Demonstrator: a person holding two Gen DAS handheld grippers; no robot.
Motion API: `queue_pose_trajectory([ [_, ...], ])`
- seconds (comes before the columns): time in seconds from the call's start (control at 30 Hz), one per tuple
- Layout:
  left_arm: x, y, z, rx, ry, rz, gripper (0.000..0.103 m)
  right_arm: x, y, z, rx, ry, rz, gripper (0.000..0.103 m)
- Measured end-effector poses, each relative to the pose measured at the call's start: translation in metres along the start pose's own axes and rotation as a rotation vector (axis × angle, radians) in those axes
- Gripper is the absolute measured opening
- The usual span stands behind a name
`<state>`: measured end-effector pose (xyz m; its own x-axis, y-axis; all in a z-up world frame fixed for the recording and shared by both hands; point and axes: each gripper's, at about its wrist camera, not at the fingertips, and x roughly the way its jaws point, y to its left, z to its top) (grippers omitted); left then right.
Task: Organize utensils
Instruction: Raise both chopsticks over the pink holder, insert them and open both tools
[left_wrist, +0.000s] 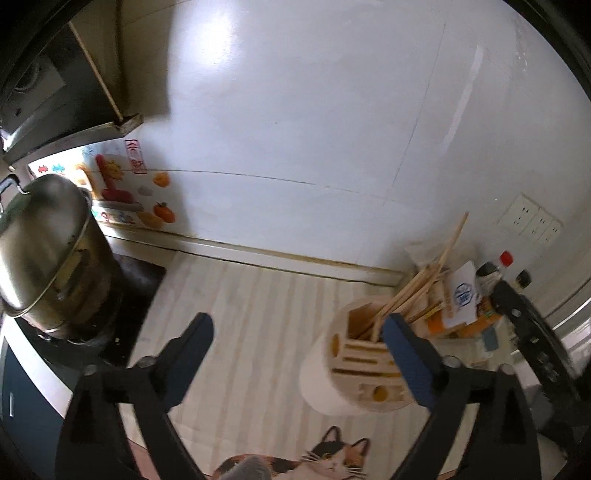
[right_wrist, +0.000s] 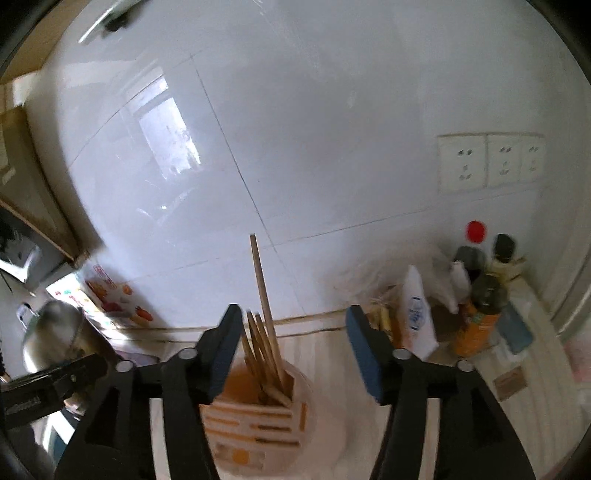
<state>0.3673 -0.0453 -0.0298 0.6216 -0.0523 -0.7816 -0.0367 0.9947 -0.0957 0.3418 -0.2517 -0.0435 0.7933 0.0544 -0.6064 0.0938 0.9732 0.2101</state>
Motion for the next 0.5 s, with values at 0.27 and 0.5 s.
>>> queue_pose_trajectory([
  [0.27, -0.001, 0.005, -0.037, 0.098, -0.03, 0.073, 0.103, -0.035, 0.011, -0.041, -0.058, 0.038, -0.141, 0.088],
  [0.5, -0.02, 0.007, -0.054, 0.144, -0.062, 0.05, 0.103, -0.061, 0.023, -0.061, -0.097, 0.051, -0.252, 0.103],
])
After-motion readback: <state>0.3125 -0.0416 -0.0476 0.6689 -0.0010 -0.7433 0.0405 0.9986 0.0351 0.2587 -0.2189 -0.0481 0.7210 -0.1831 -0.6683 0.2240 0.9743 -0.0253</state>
